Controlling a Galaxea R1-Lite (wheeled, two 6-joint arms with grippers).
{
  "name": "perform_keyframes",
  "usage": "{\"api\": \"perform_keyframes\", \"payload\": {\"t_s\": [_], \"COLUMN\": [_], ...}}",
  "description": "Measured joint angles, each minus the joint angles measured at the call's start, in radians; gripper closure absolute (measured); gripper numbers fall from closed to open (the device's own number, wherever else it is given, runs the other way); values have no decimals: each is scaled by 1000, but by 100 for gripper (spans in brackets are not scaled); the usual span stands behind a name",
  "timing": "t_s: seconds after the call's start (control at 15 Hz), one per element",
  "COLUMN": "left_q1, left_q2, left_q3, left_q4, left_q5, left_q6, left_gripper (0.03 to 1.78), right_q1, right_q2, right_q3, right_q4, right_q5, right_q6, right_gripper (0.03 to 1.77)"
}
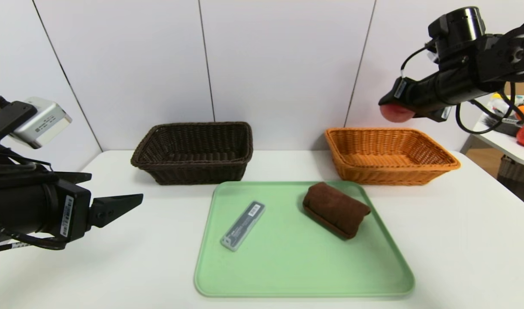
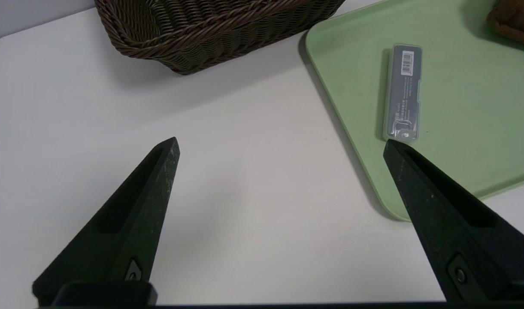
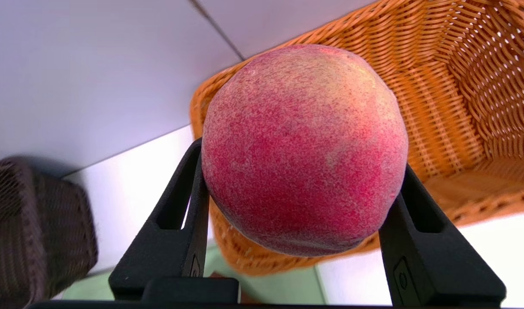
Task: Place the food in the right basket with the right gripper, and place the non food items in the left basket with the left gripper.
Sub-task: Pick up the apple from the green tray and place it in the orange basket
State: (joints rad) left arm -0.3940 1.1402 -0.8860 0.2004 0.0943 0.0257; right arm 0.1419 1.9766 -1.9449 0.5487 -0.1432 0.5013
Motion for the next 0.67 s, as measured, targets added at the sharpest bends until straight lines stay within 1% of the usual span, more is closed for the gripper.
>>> {"api": "perform_keyframes", "payload": {"t_s": [0.13,0.27,0.4,0.47,0.67], "left_q1": [0,0,0,0,0], "left_q2": [-4,-6,-6,-6,-6], "left_q3": [1,3,3,3,2], "left_q4": [1,2,3,4,4], "left_q5": [0,0,0,0,0], "left_q6": [-1,-1,0,-1,-1], "left_gripper": [12,12,12,12,12], "right_q1": [-24,-32,-33,-35,-40], "right_q2": [46,89,122,135,159], "right_q3": [0,-1,-1,-2,-2], "right_q4": [-13,-14,-12,-8,-5], "right_q5": [23,29,34,45,58], "right_q6": [38,71,90,96,96], "right_gripper": [74,74,74,74,74]}}
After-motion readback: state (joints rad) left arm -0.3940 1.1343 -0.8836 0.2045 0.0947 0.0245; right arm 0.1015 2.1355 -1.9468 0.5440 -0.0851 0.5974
